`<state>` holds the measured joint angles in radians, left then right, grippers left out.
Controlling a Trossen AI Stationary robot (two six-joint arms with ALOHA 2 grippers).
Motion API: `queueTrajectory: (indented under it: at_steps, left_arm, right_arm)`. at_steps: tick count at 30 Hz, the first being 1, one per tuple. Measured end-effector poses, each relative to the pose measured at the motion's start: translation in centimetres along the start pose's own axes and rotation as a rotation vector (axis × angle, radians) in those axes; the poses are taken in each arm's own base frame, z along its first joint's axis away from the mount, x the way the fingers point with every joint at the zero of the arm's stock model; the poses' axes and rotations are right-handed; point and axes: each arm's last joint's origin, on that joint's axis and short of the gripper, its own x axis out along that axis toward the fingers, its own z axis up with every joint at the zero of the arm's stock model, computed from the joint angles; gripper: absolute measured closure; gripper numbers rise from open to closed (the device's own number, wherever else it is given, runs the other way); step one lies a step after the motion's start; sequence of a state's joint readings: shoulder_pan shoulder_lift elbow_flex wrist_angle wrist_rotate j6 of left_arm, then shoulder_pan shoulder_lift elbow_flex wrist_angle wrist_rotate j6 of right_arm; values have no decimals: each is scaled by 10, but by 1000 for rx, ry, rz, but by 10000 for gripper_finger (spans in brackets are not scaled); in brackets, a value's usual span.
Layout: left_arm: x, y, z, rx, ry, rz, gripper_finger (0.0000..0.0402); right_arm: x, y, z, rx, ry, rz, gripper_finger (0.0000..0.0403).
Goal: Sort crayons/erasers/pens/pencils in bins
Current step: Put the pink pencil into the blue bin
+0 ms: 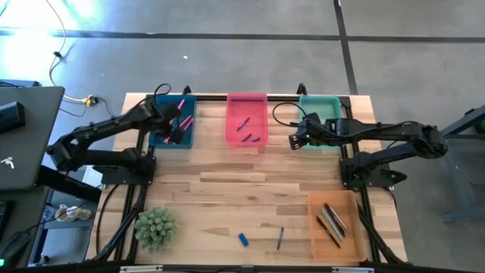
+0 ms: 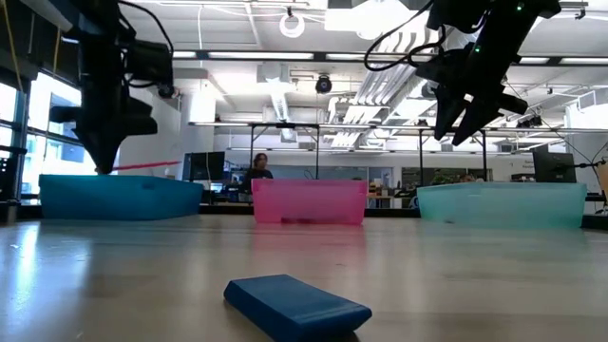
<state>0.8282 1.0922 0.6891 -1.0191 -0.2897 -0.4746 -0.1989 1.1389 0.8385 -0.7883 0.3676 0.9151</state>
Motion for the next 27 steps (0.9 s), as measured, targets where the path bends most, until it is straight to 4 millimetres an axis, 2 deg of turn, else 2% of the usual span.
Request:
queueTrajectory:
  at_steps: [18,27]
  left_arm:
    - [32,-8,15,16,155,-8,389]
    - [38,-8,16,32,192,-12,343]
  right_arm:
    - [0,0,0,0,0,0,233]
    - [0,0,0,-23,0,2,233]
